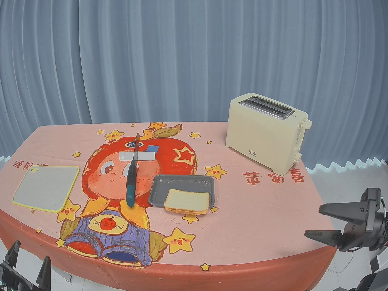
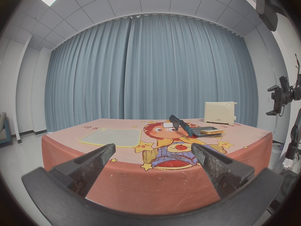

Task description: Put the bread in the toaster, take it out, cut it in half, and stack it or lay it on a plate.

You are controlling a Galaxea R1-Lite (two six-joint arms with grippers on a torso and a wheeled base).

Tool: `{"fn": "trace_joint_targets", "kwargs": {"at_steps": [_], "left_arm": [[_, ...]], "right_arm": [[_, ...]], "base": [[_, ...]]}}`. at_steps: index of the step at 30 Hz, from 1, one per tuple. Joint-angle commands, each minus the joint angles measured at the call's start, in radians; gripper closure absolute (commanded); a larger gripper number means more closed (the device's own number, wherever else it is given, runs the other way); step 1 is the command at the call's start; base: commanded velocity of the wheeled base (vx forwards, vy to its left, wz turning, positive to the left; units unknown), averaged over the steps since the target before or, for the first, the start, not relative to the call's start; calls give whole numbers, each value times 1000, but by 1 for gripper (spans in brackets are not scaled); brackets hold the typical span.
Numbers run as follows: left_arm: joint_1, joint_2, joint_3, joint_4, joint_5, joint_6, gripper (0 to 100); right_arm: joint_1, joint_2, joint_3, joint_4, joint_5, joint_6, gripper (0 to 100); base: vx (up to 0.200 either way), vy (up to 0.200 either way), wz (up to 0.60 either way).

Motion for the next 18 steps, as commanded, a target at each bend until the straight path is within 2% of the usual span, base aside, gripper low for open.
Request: {"fn": "trace_joint_targets", "kwargs": {"at_steps": [1,5,13,18], "left_arm": [[1,2,18,-1,0,0,0],[1,2,18,-1,0,0,0],[1,2,18,-1,0,0,0],[1,2,18,-1,0,0,0]], "right_arm": [[57,126,-21,-44,-19,8,0],[63,197,-32,-113,-19,28,0],[104,359,-57,-242,-21,37,0],[129,447,-60,-369,-21,98,0]], "base": [[0,0,0],[0,0,0],[0,0,0],[0,0,0]]}}
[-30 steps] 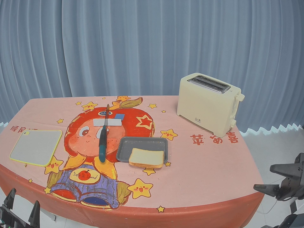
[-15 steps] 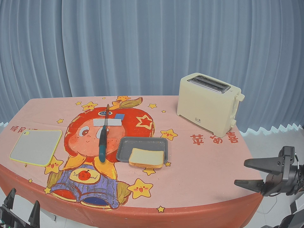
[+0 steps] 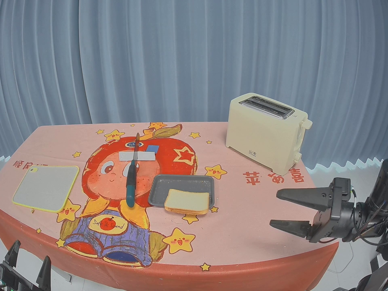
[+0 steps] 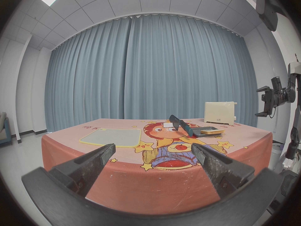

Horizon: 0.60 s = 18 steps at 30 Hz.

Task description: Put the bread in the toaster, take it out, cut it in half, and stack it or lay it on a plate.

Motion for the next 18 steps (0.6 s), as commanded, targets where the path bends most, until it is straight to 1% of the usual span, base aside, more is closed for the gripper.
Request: {"fn": "trace_joint_targets", "kwargs": {"at_steps": [1,2,5,11,15,18], "left_arm": [[0,2,18,0,0,0,0],[0,2,18,0,0,0,0],[0,2,18,0,0,0,0],[0,2,18,0,0,0,0],[0,2,18,0,0,0,0],[0,2,18,0,0,0,0]], "right_arm": [[27,115,-7,-59,1,34,0],[37,155,-7,-107,-1,43,0],[51,219,-8,-156,-4,43,0],[68,365,-42,-288,-54,44,0],[86,423,-79,-311,-62,49,0],[89,450,-114,-311,-62,75,0]], "base": [[0,0,0],[0,0,0],[0,0,0],[0,0,0],[0,0,0],[0,0,0]]}}
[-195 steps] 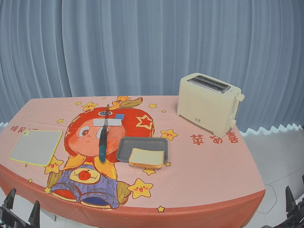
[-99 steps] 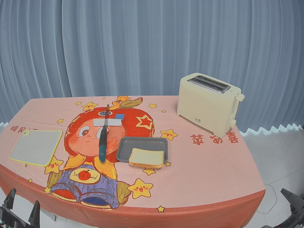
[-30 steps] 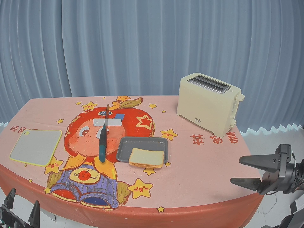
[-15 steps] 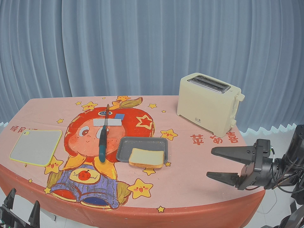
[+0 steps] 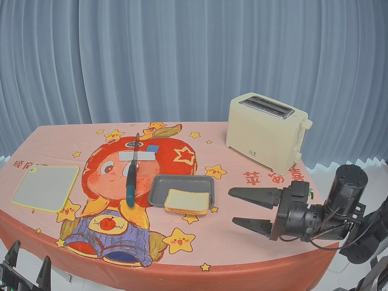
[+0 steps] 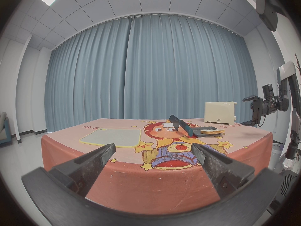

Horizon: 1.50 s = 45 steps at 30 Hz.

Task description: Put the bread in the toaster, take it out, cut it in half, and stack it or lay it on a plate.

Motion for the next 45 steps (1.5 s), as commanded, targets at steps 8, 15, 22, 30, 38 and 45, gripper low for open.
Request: {"fn": "trace_joint_targets", "kwargs": {"at_steps": [8,15,22,30,38,45], "left_arm": [[1,2,18,-1,0,0,0],[1,2,18,-1,0,0,0],[1,2,18,-1,0,0,0],[-1,2,18,-1,0,0,0],[1,2,18,-1,0,0,0],[1,2,18,-1,0,0,0]], "right_arm": [[11,117,-125,8,-4,67,0],[14,193,-165,10,-1,69,0],[14,238,-189,10,2,110,0],[21,288,-218,8,0,127,0],[17,316,-255,13,5,138,0],[4,327,-297,13,8,233,0]], "base": [[0,0,0],[0,0,0],[0,0,0],[0,0,0],[0,0,0],[0,0,0]]}}
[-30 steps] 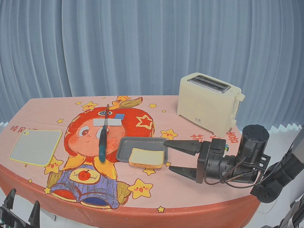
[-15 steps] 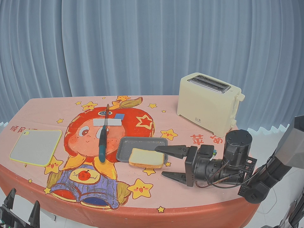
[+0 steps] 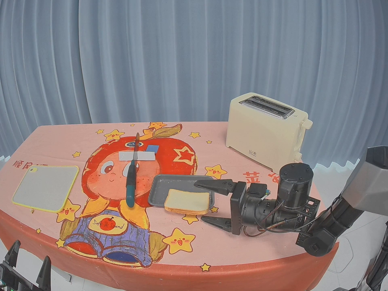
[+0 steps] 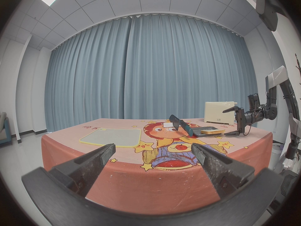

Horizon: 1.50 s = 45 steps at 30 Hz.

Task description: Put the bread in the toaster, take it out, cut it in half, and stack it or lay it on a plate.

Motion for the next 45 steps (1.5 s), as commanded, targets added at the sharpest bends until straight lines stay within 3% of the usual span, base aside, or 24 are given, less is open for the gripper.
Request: {"fn": "trace_joint_targets", "kwargs": {"at_steps": [1,13,24,26,27,45], "left_arm": [[0,2,18,1,0,0,0],[0,2,18,0,0,0,0],[-1,2,18,0,0,0,0],[0,2,18,0,0,0,0],[0,2,18,0,0,0,0],[0,2,18,0,0,0,0]], "right_arm": [[-8,9,-23,0,1,12,0],[-10,34,-103,101,2,27,0],[-14,38,-99,104,4,35,0],[-2,40,-102,161,1,35,0],[-2,38,-106,176,1,35,100],[0,38,-134,220,-1,32,100]], "base": [[0,0,0],[0,0,0],[0,0,0],[0,0,0],[0,0,0],[0,0,0]]}}
